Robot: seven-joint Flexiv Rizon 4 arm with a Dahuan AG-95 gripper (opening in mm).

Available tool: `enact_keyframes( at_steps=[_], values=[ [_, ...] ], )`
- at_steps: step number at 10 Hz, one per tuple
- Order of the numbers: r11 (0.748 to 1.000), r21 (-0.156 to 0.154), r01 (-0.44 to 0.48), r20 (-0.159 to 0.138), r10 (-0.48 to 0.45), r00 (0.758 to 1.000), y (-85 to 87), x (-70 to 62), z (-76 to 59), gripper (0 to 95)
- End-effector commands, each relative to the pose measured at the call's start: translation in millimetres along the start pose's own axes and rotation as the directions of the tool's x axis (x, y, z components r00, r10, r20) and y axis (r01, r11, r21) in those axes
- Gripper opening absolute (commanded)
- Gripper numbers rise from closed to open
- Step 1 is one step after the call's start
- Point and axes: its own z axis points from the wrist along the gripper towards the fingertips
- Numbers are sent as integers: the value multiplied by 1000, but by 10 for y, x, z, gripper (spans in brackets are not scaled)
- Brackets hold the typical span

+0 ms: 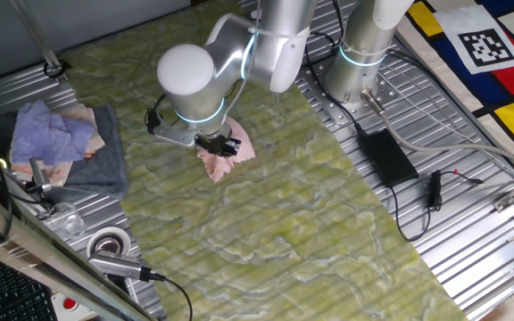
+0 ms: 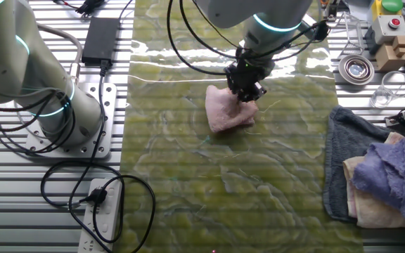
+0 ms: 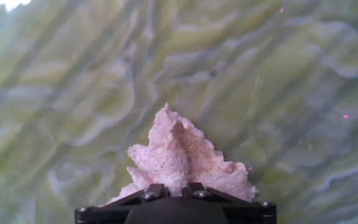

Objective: Clean the table with a cloth

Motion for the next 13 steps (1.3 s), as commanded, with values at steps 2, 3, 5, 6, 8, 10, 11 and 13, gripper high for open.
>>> enact_keyframes(
  at_steps=[2,3,5,6,8,10,11,13],
  values=[
    [993,-23,-119,-5,119,993,10,-20,4,0],
    [982,-53,-184,10,185,983,10,-20,4,0],
    [966,-87,-244,35,248,968,10,-20,4,0],
    [961,-84,-263,48,267,962,10,-20,4,0],
    [957,-16,-291,85,291,953,10,-20,4,0],
    [964,102,-246,118,234,965,10,-20,4,0],
    [964,122,-237,127,222,967,10,-20,4,0],
    [968,170,-186,133,165,977,10,-20,4,0]
  ],
)
